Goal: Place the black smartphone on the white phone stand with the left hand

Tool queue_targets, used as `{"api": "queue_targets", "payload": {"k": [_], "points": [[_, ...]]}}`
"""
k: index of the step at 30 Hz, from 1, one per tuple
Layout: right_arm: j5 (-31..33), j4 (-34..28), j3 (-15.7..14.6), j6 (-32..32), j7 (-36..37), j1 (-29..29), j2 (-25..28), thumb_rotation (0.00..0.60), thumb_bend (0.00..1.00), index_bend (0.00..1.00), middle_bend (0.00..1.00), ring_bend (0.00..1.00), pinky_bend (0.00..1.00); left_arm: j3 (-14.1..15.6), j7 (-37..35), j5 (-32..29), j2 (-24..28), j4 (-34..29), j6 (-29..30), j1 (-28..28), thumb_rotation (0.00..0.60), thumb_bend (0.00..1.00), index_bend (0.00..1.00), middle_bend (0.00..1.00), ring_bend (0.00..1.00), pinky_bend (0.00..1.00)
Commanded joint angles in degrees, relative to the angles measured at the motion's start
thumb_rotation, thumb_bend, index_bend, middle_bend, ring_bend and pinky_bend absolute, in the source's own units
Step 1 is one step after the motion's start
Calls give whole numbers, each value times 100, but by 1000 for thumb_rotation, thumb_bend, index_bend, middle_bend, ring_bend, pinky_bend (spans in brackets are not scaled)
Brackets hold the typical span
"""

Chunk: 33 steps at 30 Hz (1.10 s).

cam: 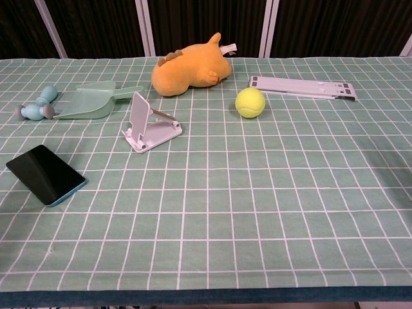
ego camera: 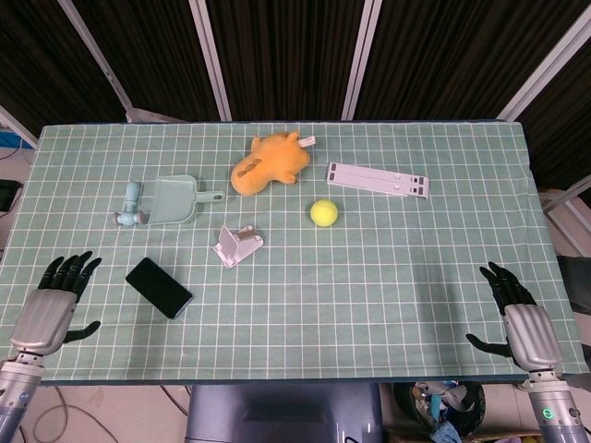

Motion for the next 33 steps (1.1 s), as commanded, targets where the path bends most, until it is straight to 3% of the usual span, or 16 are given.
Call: {"api": "queue_targets", "payload": {"k": [1,19,33], "points": [[-4,8,2,3,20,1,4,600,157,0,0,0,185,47,529,98,143,30,-551,-365,600,107,0,0,0,0],[143,-5,63,-48,39,15,-11,600,157,0,0,0,185,-172,2319,-556,-98,613,-2927,-1996,600,130,24,65,0,0],[199,-11,87,-70,51,19,-13,600,157,0,0,0,185,-78,2829,-1365,-636,980,-3318,-2358,600,132,111,144,0,0]]}}
